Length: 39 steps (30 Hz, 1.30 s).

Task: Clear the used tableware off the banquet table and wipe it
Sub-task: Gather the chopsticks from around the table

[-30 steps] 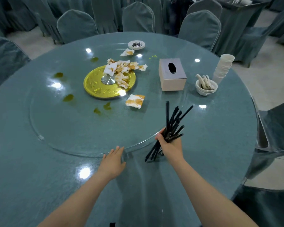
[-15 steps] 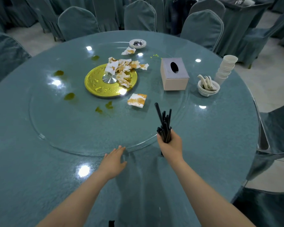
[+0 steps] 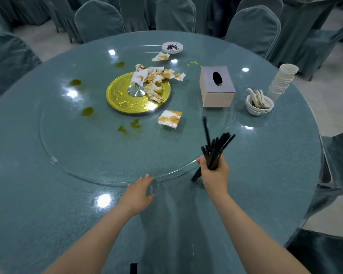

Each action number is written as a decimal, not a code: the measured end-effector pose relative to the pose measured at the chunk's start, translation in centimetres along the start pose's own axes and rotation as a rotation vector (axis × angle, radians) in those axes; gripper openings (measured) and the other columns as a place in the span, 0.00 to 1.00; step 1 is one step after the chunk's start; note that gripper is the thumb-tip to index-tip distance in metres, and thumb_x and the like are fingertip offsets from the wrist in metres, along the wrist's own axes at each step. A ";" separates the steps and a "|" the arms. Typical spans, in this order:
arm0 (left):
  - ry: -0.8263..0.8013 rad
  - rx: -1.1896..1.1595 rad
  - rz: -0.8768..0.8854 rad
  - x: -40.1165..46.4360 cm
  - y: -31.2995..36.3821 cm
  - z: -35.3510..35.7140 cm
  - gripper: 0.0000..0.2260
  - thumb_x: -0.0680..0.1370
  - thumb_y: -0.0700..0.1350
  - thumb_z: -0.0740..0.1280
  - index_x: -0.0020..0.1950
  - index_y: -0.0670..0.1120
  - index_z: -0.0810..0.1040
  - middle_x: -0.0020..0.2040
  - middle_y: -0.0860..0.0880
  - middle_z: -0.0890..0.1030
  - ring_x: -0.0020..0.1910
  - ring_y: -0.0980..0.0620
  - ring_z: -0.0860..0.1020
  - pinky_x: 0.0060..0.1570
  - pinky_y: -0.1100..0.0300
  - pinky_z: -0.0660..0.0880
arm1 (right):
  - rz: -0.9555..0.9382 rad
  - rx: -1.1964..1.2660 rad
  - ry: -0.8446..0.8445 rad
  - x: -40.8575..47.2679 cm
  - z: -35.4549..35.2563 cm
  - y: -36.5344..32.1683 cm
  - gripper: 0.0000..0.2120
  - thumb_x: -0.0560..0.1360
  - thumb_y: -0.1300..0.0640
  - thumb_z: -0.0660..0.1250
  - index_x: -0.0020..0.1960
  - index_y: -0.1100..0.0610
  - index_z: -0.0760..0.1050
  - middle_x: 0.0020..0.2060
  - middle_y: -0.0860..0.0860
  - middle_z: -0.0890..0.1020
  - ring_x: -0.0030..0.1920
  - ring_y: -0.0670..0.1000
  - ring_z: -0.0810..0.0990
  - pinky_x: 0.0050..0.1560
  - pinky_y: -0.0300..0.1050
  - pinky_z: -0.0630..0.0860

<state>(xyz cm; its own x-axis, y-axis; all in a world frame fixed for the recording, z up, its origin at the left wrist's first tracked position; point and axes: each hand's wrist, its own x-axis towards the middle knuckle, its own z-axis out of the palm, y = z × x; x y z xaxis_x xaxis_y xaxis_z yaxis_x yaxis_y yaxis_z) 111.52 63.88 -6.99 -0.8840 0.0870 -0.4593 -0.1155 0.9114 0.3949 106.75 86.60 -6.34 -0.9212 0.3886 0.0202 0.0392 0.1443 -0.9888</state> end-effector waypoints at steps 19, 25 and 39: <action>0.015 -0.031 -0.030 -0.3 0.0 -0.2 0.25 0.80 0.46 0.62 0.76 0.53 0.58 0.79 0.53 0.52 0.77 0.51 0.52 0.74 0.48 0.53 | 0.098 0.053 0.038 1.4 -2.0 0.3 0.11 0.69 0.63 0.73 0.37 0.52 0.72 0.29 0.44 0.74 0.29 0.42 0.71 0.32 0.31 0.71; 0.017 -0.042 -0.037 -0.4 0.0 -0.2 0.25 0.80 0.46 0.62 0.76 0.53 0.59 0.79 0.53 0.53 0.77 0.51 0.53 0.74 0.49 0.54 | 0.080 0.034 0.011 1.7 -1.9 0.0 0.12 0.72 0.65 0.68 0.37 0.50 0.71 0.32 0.48 0.73 0.34 0.47 0.72 0.38 0.42 0.73; 0.147 -0.318 0.107 -2.0 4.6 -1.5 0.24 0.78 0.45 0.65 0.74 0.50 0.65 0.72 0.51 0.69 0.71 0.50 0.67 0.65 0.60 0.63 | 0.123 -0.106 0.087 -3.7 -7.9 -3.3 0.14 0.74 0.62 0.65 0.37 0.44 0.75 0.24 0.41 0.73 0.27 0.46 0.69 0.29 0.41 0.69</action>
<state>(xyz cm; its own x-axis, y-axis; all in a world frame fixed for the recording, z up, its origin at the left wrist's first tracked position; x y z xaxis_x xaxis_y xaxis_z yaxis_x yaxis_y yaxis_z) 112.07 67.35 -3.09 -0.9516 0.0956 -0.2921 -0.1335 0.7276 0.6729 113.15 91.90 -2.00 -0.8702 0.4857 -0.0827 0.1943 0.1839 -0.9636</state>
